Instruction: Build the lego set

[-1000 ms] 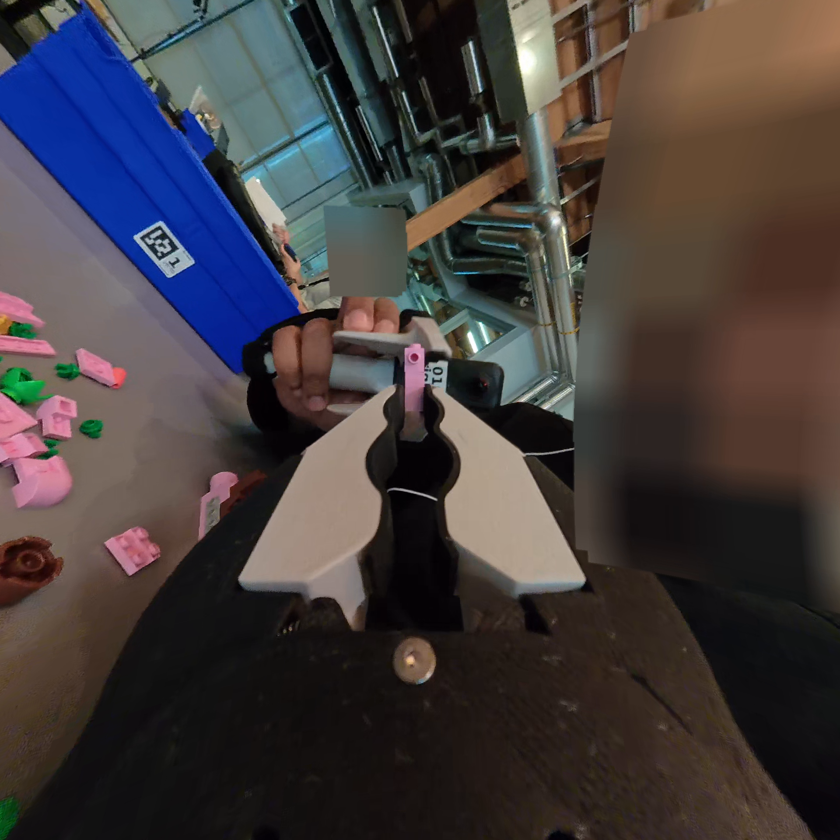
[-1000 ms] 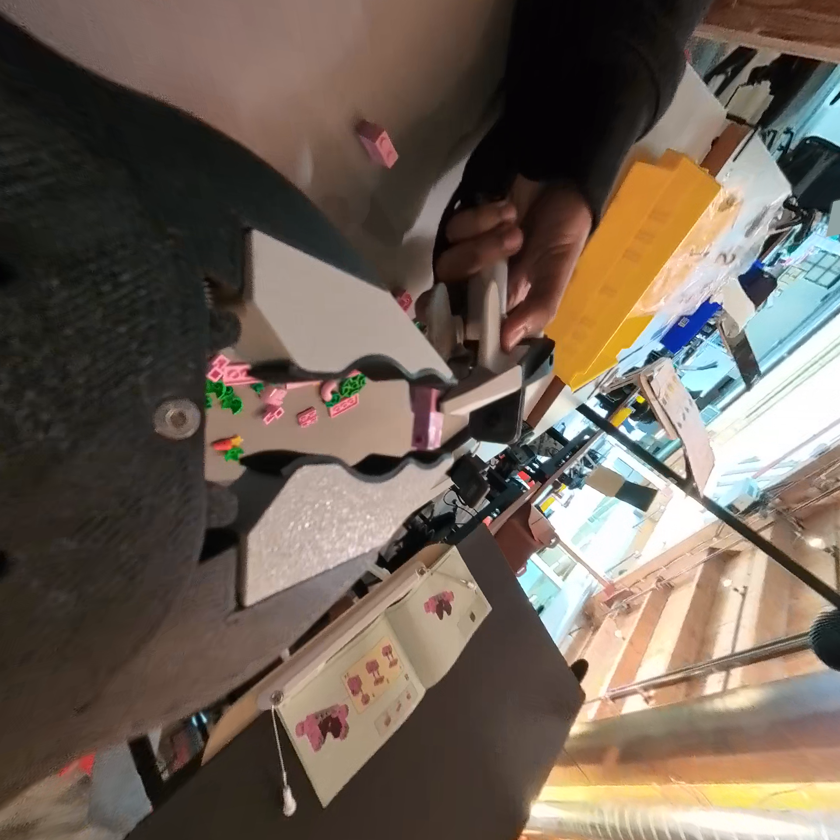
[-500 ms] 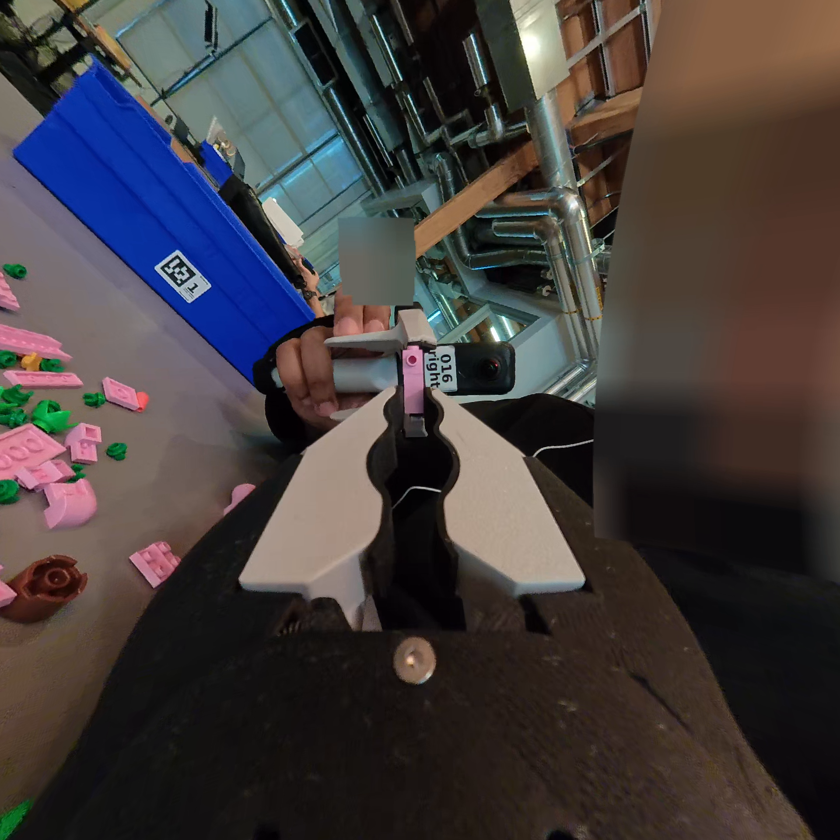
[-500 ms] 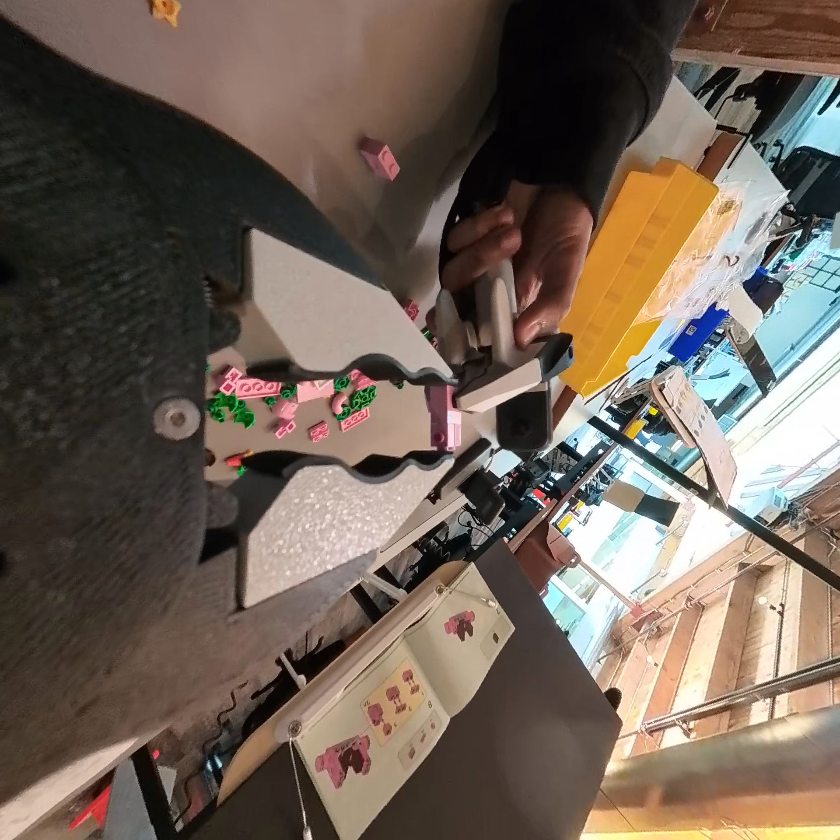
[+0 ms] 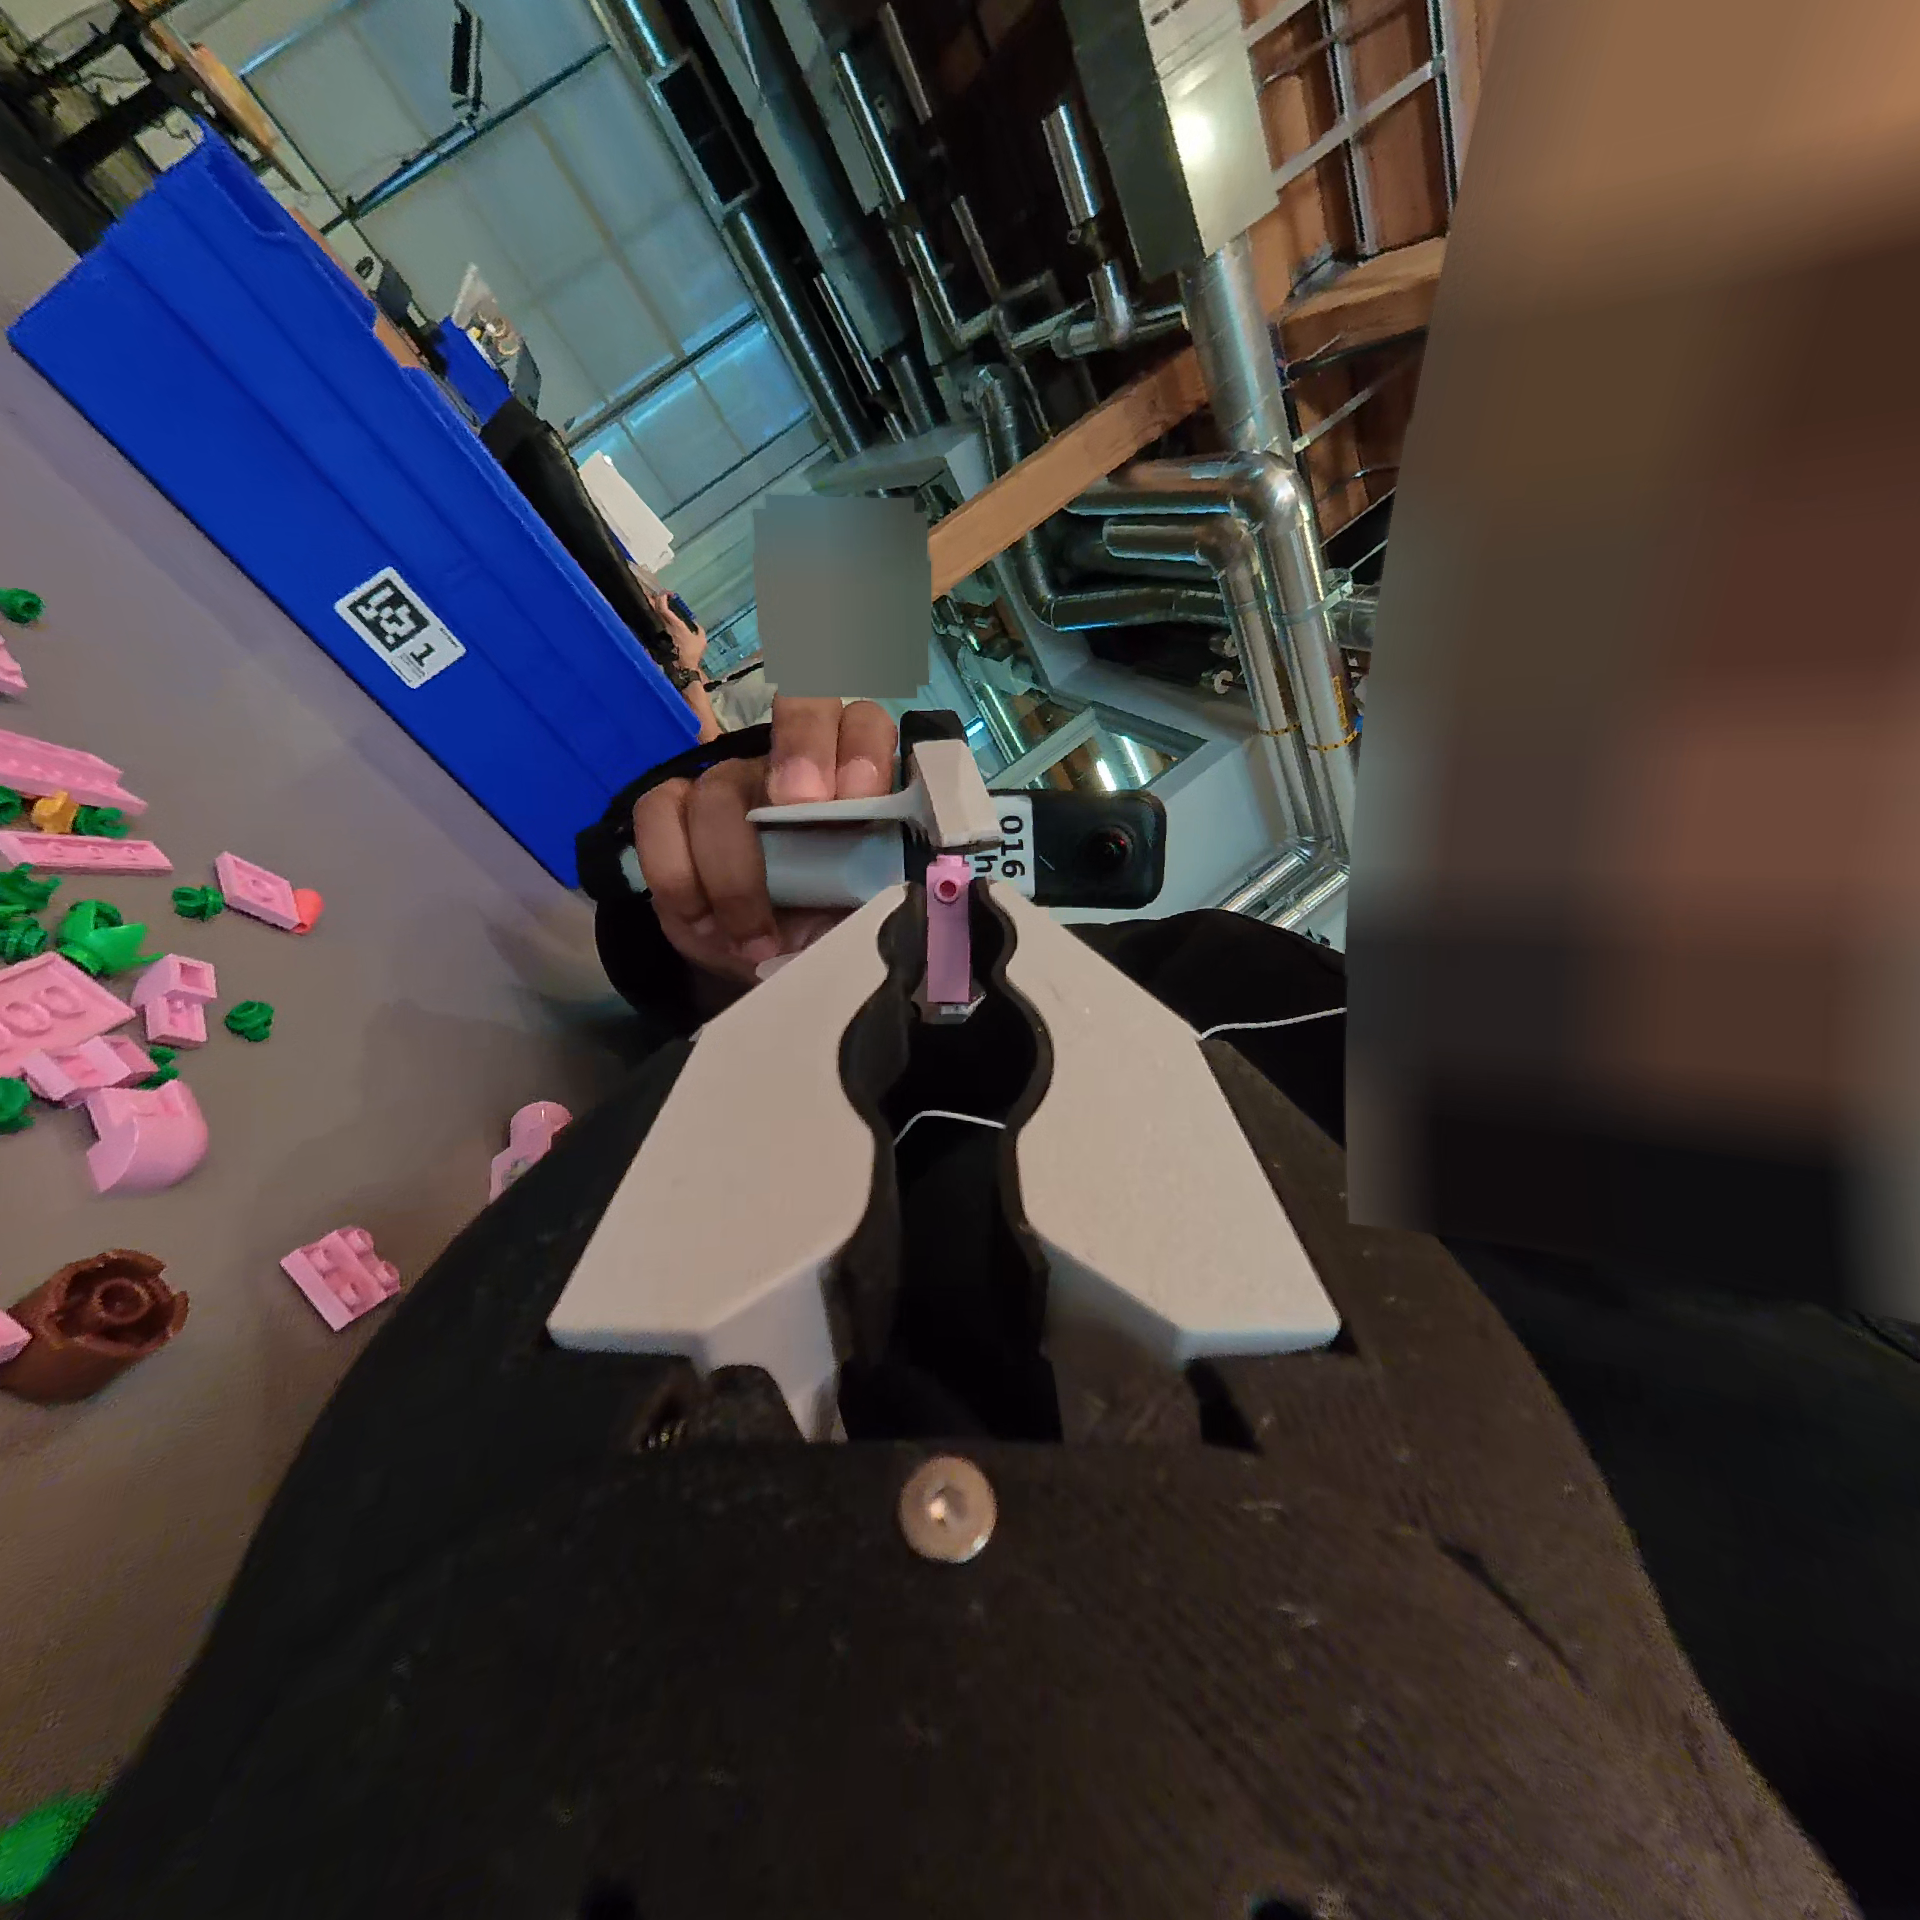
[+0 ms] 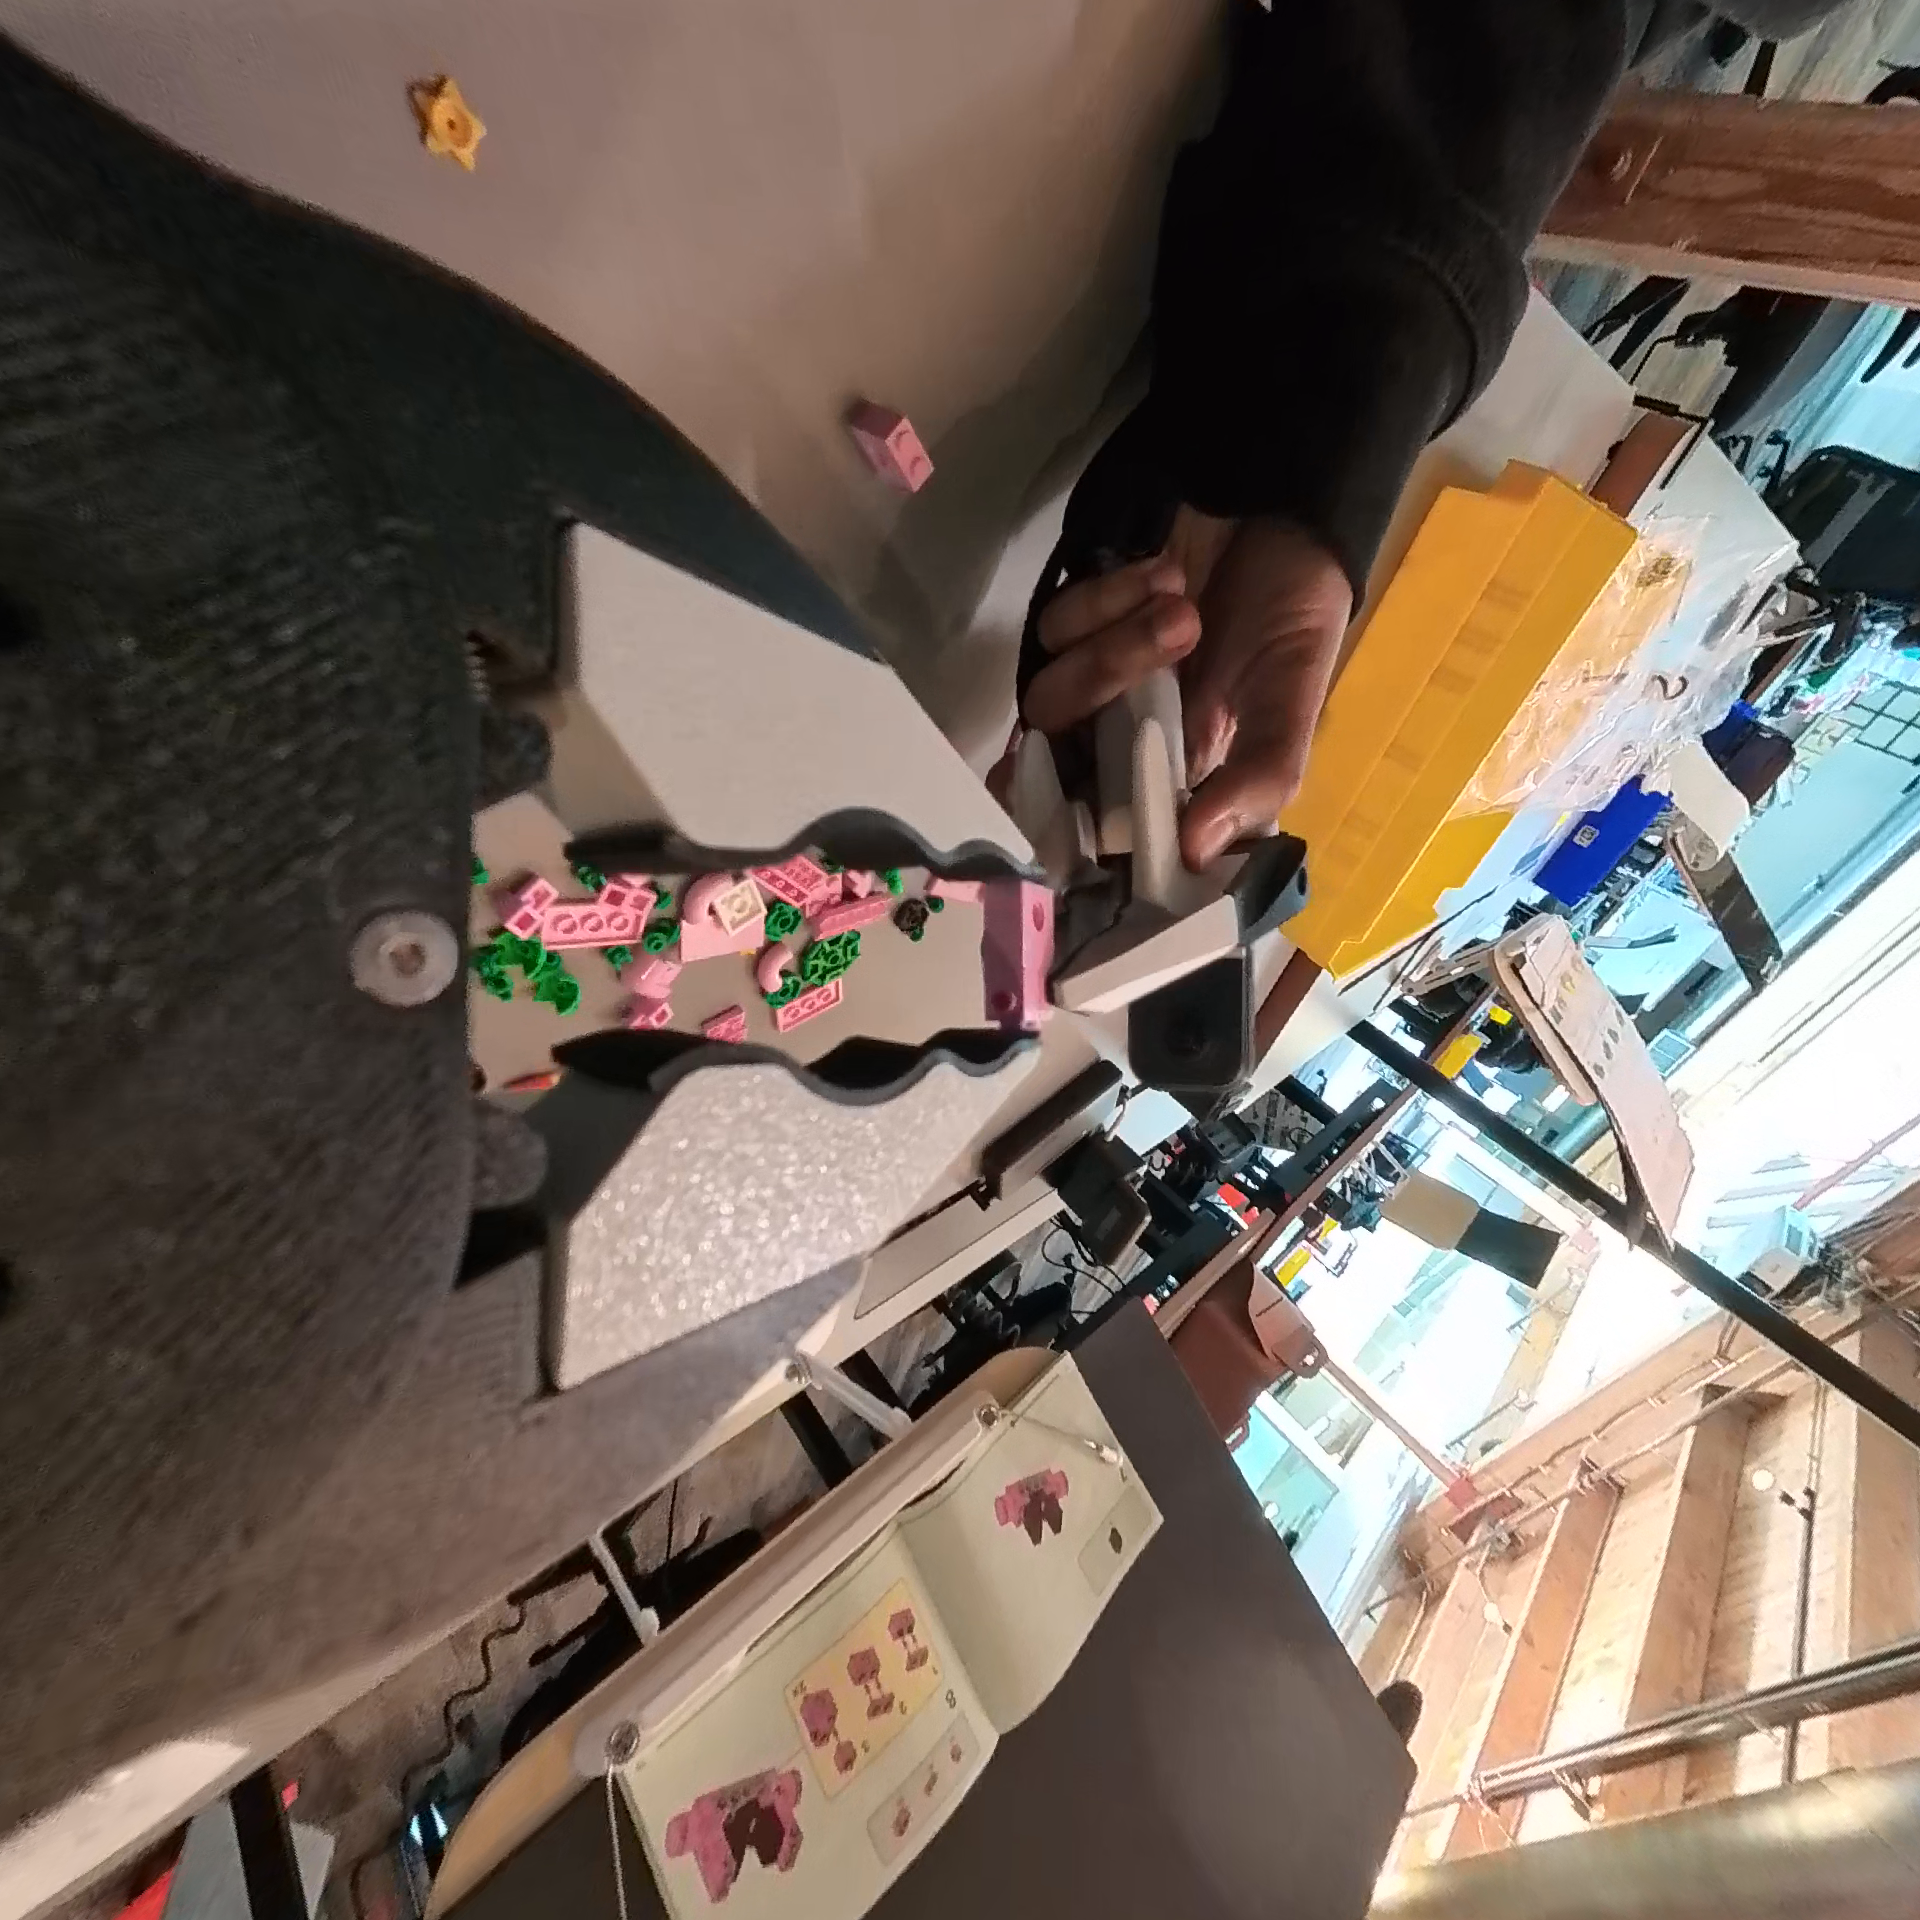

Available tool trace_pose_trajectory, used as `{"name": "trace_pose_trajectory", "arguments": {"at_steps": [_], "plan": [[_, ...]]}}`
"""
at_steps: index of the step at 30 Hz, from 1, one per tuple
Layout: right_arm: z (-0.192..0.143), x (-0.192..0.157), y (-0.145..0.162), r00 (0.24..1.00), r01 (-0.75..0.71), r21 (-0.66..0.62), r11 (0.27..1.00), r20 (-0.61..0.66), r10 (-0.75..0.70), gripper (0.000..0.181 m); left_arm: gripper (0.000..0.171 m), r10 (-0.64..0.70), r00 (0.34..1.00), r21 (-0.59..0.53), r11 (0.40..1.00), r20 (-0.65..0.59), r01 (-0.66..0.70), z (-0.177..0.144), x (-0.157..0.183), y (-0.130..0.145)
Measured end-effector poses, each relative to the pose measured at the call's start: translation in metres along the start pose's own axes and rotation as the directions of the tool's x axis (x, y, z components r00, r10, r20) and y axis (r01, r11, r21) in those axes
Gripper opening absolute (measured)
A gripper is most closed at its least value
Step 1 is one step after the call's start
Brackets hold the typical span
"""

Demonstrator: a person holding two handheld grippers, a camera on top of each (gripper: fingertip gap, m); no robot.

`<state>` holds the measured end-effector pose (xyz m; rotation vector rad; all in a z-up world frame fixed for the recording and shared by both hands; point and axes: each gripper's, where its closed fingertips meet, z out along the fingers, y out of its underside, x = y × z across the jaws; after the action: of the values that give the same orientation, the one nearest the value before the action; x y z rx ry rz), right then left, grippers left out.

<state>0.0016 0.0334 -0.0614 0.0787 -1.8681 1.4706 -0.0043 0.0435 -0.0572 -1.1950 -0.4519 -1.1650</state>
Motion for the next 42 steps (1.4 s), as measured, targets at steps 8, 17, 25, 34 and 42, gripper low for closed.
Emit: {"name": "trace_pose_trajectory", "arguments": {"at_steps": [8,17,25,34,42], "plan": [[0.000,-0.001,0.002,1.000,-0.006,-0.031,0.999,0.020,0.007,0.027,0.004,0.000,1.000,-0.007,1.000,0.019,0.000,0.000,-0.002,0.001],[-0.003,0.003,-0.002,0.994,-0.095,-0.052,0.994,0.042,0.097,0.027,0.007,0.020,0.999,-0.002,1.000,0.025,-0.020,0.004,0.003,0.002],[-0.002,0.004,-0.003,0.999,-0.051,0.008,0.999,0.008,0.051,0.027,0.007,0.075,0.996,-0.001,0.997,0.046,-0.075,0.003,0.004,-0.001],[-0.004,0.025,-0.011,0.883,-0.470,0.104,0.877,0.065,0.465,0.043,0.006,0.532,0.814,-0.056,0.843,0.234,-0.535,-0.004,0.021,-0.014],[-0.013,0.011,-0.036,0.837,-0.538,0.195,0.820,0.235,0.494,0.010,0.006,0.754,0.631,-0.172,0.657,0.182,-0.734,0.012,0.038,0.007]]}}
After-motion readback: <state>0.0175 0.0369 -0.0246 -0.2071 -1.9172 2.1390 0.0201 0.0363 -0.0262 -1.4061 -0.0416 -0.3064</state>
